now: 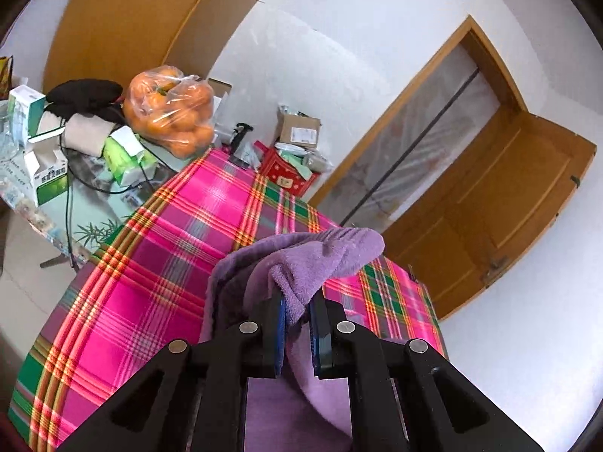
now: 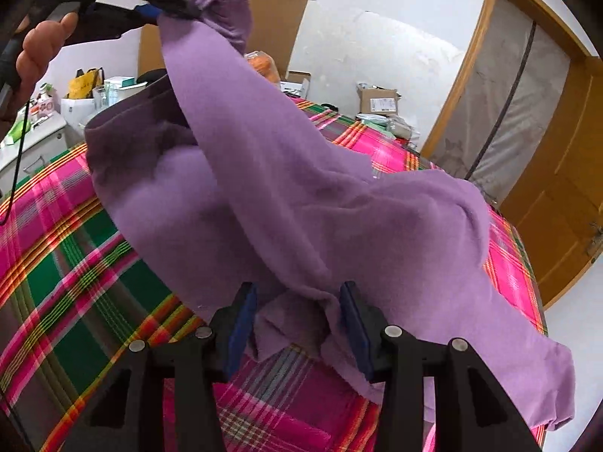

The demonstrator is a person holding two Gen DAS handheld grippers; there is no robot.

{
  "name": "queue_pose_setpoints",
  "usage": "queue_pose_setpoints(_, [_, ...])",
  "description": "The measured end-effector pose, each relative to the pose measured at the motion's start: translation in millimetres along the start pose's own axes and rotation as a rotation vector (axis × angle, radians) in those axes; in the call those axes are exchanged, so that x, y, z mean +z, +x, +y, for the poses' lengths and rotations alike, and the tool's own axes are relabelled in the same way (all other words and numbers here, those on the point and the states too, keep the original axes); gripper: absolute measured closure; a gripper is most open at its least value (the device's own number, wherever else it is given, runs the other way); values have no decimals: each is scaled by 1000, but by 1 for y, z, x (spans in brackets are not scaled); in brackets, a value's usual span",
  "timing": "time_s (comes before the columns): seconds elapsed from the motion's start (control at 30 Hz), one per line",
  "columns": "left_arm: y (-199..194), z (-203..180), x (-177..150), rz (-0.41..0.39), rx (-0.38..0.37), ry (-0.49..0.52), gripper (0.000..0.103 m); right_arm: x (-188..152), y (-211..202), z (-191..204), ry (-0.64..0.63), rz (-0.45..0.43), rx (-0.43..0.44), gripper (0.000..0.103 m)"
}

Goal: Fold clothes
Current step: 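Lift the garment's hem with the left gripper while the right gripper grasps another edge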

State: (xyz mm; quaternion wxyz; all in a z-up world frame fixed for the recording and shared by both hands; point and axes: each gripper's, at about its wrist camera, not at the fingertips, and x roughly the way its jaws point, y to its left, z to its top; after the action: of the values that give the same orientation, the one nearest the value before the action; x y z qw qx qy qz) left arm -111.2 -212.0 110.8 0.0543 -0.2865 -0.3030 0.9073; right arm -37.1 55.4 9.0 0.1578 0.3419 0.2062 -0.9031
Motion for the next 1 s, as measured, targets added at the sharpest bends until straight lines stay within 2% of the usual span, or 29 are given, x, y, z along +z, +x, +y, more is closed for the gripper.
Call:
queue_pose_setpoints(0.3, [1, 11, 4, -7, 21, -31, 92, 2, -7, -18, 66, -38, -88, 61])
queue_pose_setpoints(0.67, [3, 15, 12, -19, 22, -52, 92, -3, -5, -23, 38, -34, -98, 61])
queue_pose_setpoints(0.73, [3, 15, 12, -19, 25, -49, 92, -4, -6, -24, 58, -28, -90, 71])
queue_pose_setpoints(0.8, [4, 15, 13, -20, 36, -45, 92, -2, -7, -33, 98, -30, -69, 87])
queue_pose_setpoints(0.87, [6, 17, 13, -14, 39, -51, 92, -1, -9, -42, 126, -38, -54, 94])
queue_pose_setpoints(1.0, [11, 18, 13, -11, 46, -56, 92, 3, -19, -50, 131, -75, -62, 96])
